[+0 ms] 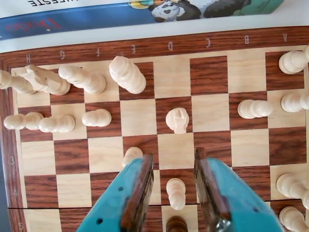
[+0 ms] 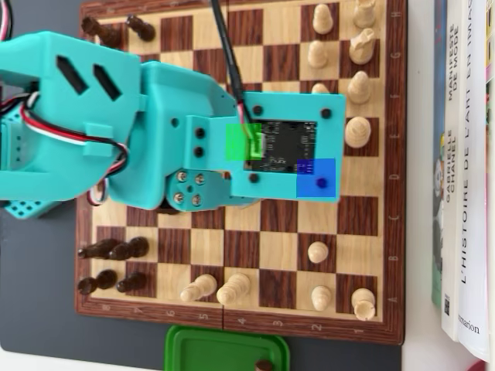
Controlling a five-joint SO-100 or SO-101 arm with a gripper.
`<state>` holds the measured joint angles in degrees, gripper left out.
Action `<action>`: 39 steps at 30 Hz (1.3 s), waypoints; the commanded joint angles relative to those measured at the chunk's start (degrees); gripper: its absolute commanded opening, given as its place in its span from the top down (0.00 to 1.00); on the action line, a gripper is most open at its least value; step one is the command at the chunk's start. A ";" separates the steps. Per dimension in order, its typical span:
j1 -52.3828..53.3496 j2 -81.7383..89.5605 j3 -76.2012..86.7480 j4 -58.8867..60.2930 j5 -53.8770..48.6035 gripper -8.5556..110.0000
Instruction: Play chess
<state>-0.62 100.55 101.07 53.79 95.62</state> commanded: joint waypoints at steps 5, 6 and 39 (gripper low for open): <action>1.49 -5.63 -6.59 0.35 0.44 0.81; 1.93 -6.15 -6.86 0.35 0.44 0.81; 0.26 -15.38 -11.07 0.35 0.62 0.81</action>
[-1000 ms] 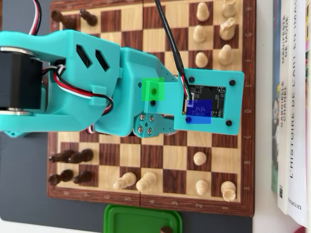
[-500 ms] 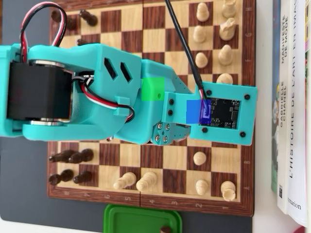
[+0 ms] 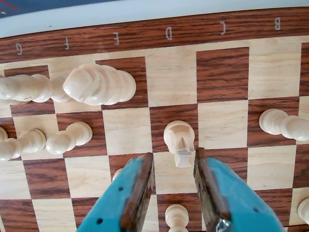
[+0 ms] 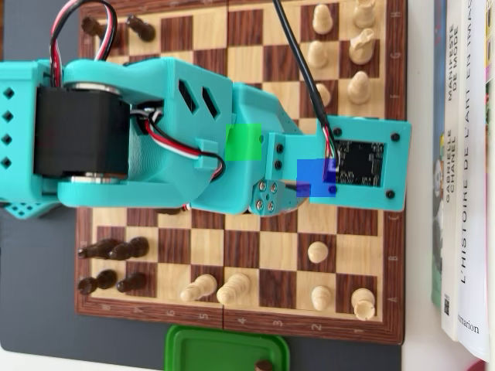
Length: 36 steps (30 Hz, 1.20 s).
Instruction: Play chess
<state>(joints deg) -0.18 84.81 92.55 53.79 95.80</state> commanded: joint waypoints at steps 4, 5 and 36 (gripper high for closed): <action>-0.18 0.26 -2.29 0.35 0.44 0.81; 0.00 0.18 -2.29 0.35 0.44 0.81; 2.37 -6.86 -5.36 0.00 0.18 0.81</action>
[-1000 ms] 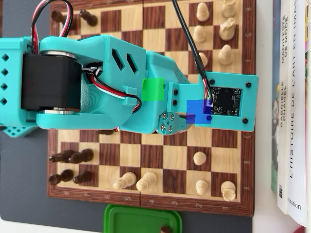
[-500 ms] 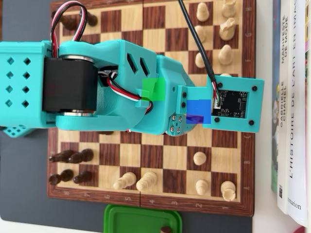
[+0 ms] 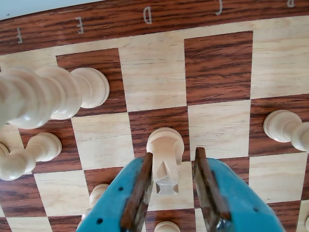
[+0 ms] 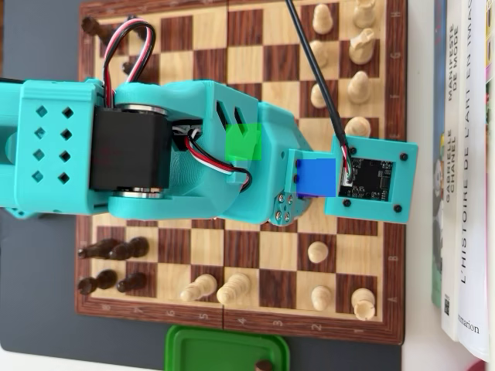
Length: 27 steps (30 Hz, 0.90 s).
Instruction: Play chess
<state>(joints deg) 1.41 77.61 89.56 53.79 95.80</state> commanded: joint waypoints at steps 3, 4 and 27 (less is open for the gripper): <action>1.23 0.26 -2.37 0.26 -0.62 0.81; 1.23 0.26 -2.37 0.26 -1.05 0.81; 0.79 0.18 -2.37 -0.18 -1.41 0.90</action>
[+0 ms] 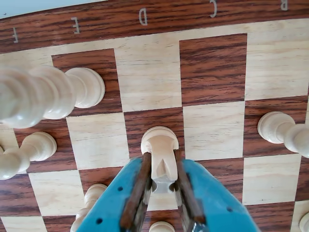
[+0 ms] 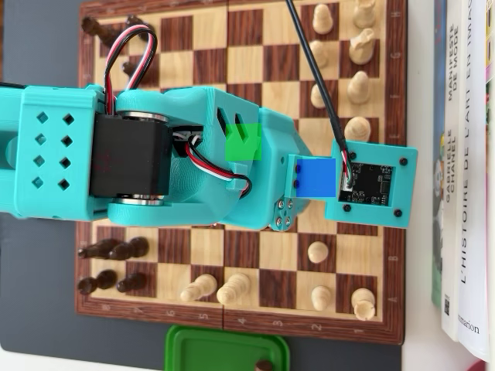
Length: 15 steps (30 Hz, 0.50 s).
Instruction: Play chess
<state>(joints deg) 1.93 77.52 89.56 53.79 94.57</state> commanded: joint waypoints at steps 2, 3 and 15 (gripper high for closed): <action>0.26 0.26 -2.37 -0.18 -0.35 0.91; 0.26 0.26 -2.37 -0.18 -0.70 0.91; 0.26 2.55 -2.20 0.44 -1.14 0.91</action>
<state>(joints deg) 1.93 77.61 89.56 53.79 93.87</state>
